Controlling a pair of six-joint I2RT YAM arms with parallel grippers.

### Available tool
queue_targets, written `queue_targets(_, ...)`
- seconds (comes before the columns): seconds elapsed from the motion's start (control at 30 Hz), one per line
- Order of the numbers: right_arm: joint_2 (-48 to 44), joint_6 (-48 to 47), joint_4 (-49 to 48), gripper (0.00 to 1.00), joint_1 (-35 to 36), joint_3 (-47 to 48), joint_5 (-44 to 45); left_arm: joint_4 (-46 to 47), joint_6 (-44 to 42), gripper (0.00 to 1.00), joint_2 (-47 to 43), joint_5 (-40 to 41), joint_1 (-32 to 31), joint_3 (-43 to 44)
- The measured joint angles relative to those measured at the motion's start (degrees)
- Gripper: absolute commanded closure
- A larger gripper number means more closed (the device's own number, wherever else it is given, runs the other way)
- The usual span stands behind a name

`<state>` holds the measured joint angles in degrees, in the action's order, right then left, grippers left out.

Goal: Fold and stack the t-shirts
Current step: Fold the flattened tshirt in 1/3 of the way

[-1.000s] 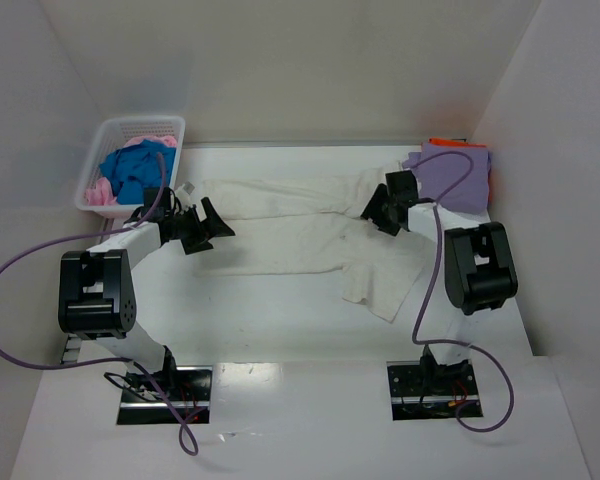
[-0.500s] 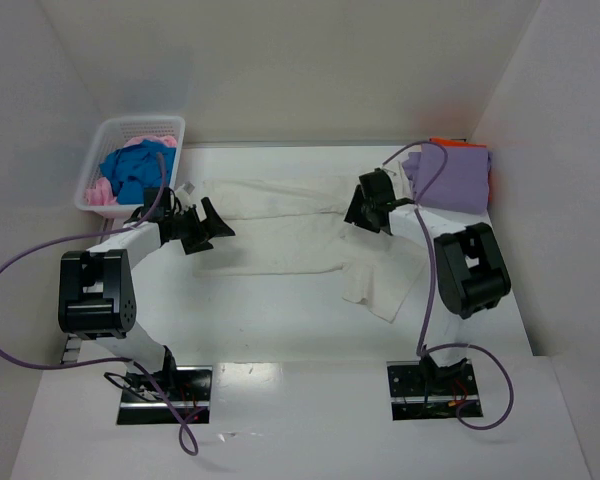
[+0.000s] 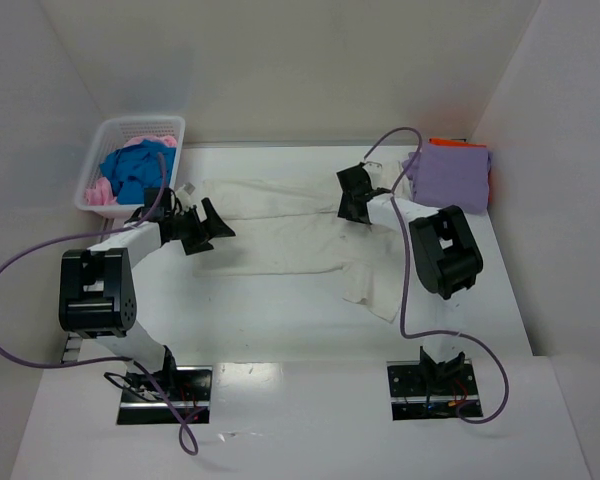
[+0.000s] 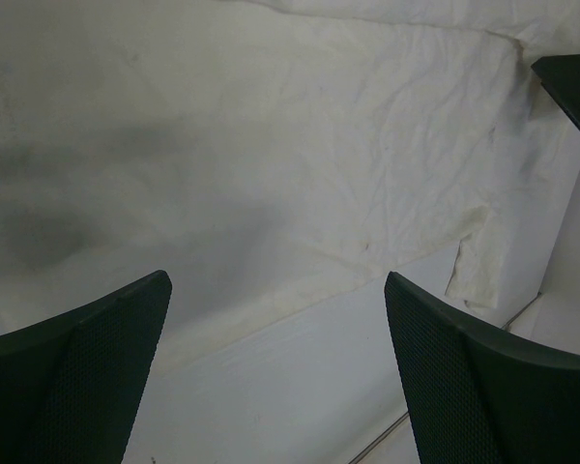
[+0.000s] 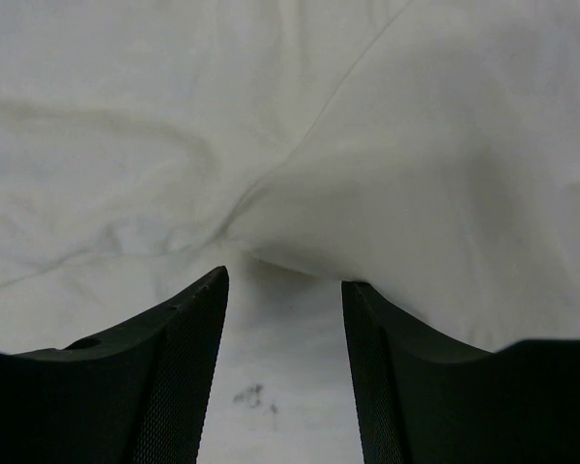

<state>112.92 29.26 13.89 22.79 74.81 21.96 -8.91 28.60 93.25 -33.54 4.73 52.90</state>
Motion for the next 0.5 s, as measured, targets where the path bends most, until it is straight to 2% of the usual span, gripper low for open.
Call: queue_targets(0.5, 6.21, -0.66, 3.85, 0.44, -0.04, 7.61, 5.2, 0.0, 0.0, 0.01, 1.05, -0.02, 0.0, 0.0)
